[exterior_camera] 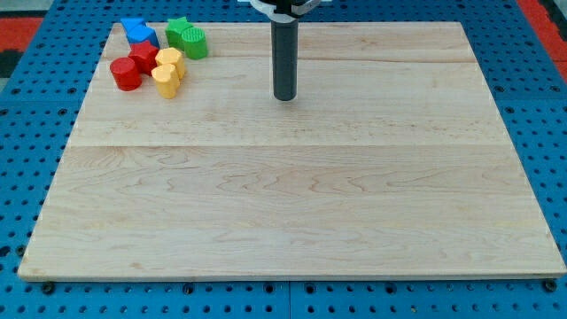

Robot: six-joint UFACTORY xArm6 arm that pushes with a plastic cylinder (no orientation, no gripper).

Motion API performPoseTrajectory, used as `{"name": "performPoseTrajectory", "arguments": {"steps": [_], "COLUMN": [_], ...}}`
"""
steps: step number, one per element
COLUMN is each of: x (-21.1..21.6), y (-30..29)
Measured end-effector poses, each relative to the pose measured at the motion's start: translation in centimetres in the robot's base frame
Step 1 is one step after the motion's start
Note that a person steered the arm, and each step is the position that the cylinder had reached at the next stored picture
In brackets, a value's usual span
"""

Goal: Move red star towards bottom center

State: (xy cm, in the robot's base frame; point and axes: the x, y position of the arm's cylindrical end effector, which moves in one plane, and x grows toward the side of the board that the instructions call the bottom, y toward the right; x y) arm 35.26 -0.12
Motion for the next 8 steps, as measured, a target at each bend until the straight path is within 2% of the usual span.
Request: {"name": "performPoseTrajectory", "arguments": {"steps": [1, 2, 3, 4, 5, 6, 8], "x": [0.0, 2.8, 8.8, 8.6, 4.1, 2.7, -10.3], "y": [0.0, -1.0, -8.3, -23.0, -30.3, -30.4, -29.2]}}
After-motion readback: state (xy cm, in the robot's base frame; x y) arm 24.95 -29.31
